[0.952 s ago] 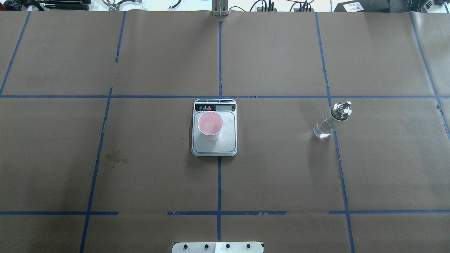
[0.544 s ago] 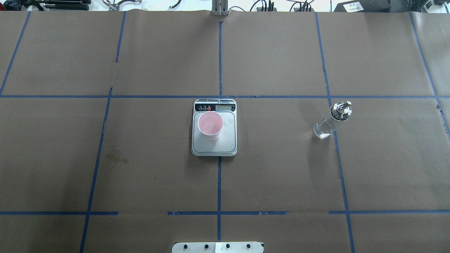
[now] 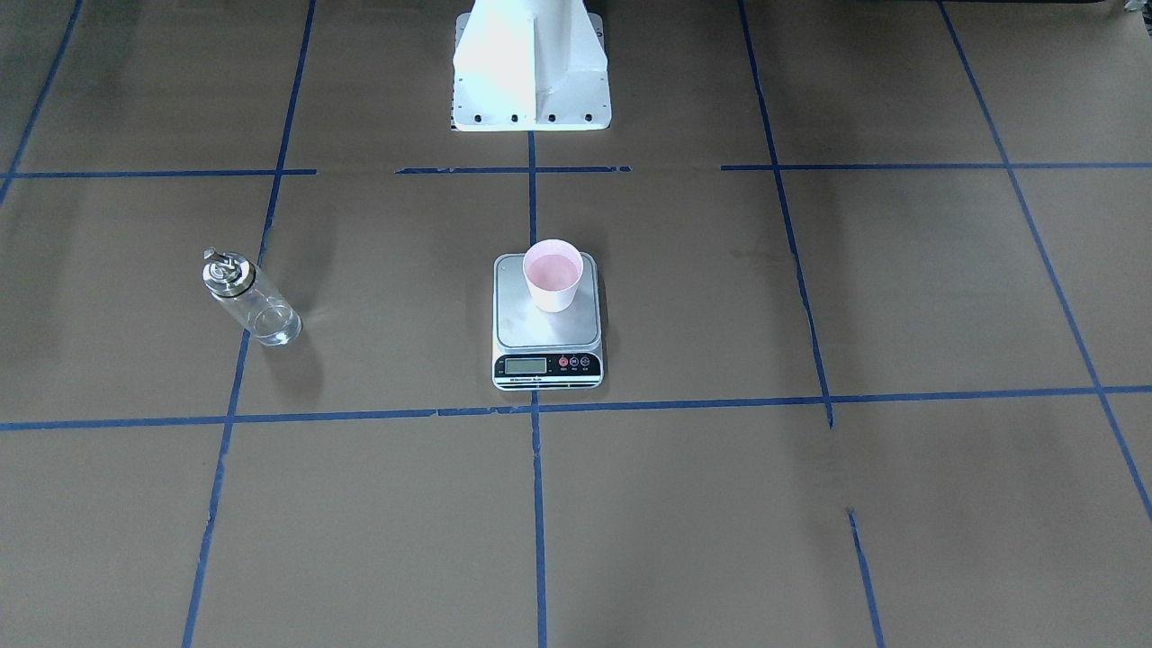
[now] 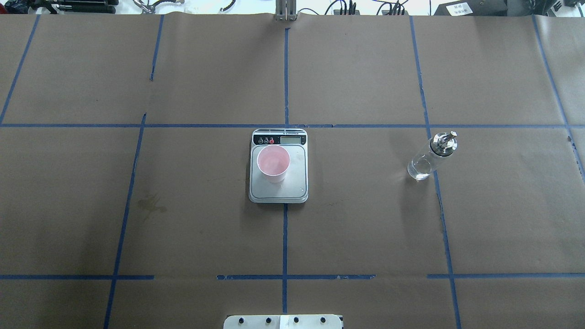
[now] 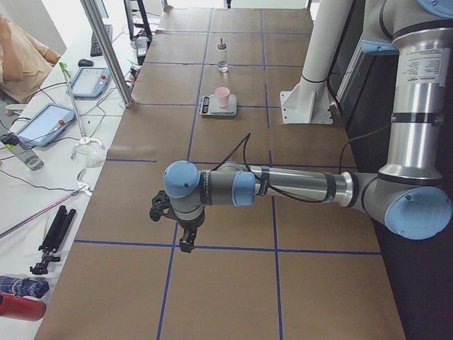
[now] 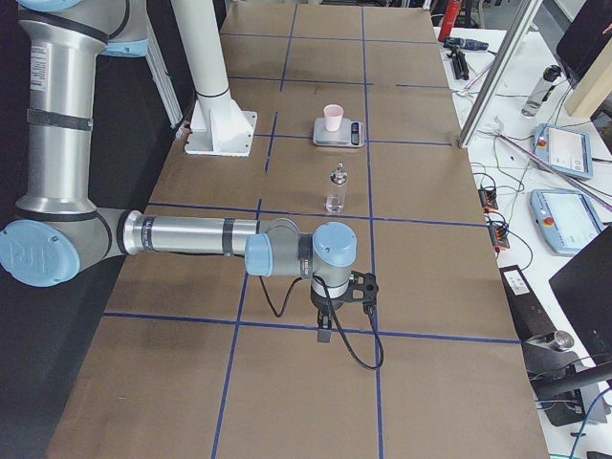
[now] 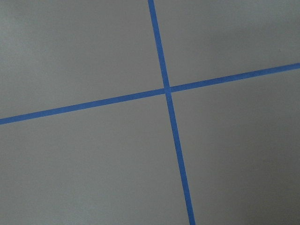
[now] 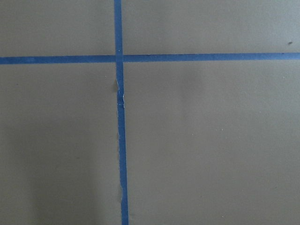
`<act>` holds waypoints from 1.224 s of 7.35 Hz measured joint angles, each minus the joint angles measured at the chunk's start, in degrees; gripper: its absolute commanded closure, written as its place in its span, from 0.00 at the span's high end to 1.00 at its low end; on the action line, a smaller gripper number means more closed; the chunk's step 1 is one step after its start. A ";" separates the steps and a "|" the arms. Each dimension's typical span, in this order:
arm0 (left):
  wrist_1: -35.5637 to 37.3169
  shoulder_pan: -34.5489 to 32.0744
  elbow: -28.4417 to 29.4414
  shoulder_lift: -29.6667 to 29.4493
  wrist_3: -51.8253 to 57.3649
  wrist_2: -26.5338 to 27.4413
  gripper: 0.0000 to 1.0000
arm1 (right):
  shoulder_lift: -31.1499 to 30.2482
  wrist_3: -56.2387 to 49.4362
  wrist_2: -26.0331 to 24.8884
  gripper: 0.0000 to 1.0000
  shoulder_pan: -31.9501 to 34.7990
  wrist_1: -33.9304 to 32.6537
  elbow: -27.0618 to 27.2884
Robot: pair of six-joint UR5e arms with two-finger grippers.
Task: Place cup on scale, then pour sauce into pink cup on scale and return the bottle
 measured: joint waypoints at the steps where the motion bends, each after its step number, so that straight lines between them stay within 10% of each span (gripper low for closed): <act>1: 0.02 0.64 -0.04 0.00 0.00 0.00 1.00 | 0.00 -0.01 0.02 1.00 -0.12 -0.02 0.00; 9: -0.02 1.31 0.52 0.24 -0.45 0.37 1.00 | 0.07 -0.01 0.15 1.00 -0.23 -0.03 0.10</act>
